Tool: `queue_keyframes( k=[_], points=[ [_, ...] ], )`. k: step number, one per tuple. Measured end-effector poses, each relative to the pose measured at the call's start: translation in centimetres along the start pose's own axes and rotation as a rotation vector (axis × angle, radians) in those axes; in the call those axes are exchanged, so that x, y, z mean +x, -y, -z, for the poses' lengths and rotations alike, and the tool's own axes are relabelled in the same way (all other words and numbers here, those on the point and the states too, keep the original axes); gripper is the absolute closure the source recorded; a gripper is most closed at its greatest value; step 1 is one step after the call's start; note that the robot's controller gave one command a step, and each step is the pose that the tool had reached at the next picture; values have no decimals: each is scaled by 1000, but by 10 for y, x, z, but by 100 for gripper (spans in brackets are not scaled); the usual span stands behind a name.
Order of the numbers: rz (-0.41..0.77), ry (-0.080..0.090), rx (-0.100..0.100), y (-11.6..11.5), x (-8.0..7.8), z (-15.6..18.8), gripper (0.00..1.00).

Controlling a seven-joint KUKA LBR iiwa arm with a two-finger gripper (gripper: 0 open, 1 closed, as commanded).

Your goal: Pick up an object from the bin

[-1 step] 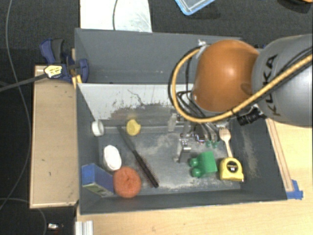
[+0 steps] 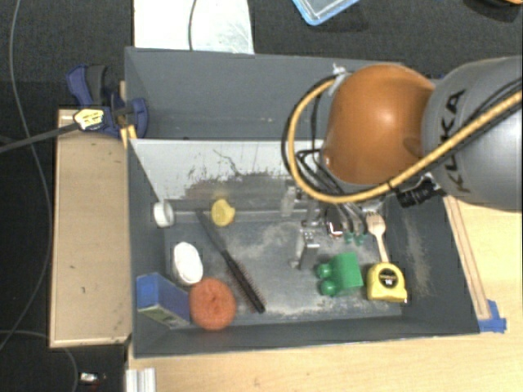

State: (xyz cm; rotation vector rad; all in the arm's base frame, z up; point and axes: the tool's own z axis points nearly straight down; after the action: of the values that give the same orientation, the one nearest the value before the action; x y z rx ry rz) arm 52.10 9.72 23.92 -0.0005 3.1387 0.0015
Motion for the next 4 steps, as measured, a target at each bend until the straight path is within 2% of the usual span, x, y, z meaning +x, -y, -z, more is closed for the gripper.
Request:
queue_keyframes(
  k=[1, 2, 3, 4],
  points=[
    [-66, 6, -1, 38, 10, -55, 0],
    [-75, 0, -2, 63, 30, -69, 0],
    [-29, 15, -1, 116, 19, -106, 0],
    [-12, 3, -2, 141, 26, -131, 0]
  ],
)
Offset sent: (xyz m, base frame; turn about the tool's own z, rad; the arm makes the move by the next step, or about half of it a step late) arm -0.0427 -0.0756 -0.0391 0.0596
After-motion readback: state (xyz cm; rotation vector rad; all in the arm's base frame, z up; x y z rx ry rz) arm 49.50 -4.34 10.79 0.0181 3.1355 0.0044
